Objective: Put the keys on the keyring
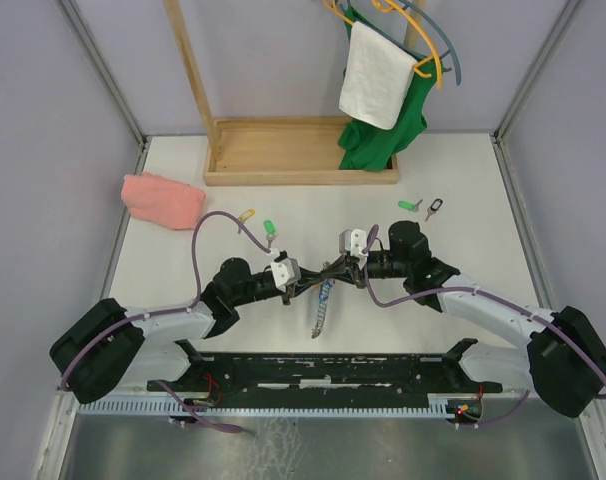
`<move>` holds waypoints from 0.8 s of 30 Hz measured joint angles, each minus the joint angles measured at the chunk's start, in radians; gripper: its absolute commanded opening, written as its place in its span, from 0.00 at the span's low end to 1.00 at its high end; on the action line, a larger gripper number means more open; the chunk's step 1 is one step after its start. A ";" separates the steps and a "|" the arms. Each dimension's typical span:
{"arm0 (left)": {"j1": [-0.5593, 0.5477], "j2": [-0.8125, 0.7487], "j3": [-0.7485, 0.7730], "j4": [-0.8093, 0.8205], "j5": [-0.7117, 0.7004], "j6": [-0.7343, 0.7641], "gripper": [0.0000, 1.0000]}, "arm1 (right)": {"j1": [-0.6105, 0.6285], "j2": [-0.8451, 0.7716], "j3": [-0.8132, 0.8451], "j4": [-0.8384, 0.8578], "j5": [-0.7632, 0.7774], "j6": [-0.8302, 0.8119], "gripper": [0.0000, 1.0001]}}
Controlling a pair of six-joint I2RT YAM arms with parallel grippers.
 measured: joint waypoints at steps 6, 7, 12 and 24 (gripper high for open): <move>0.005 0.016 0.010 -0.002 0.015 -0.002 0.03 | 0.000 0.002 0.000 -0.006 -0.003 0.008 0.01; 0.005 0.016 0.012 -0.010 0.018 -0.002 0.03 | 0.000 0.000 0.000 -0.013 -0.002 0.007 0.01; -0.001 -0.029 0.060 -0.171 0.031 0.013 0.03 | 0.002 -0.046 0.008 -0.141 0.024 -0.029 0.23; -0.142 -0.126 0.381 -0.864 -0.275 0.109 0.03 | -0.001 -0.200 0.054 -0.362 0.128 -0.130 0.45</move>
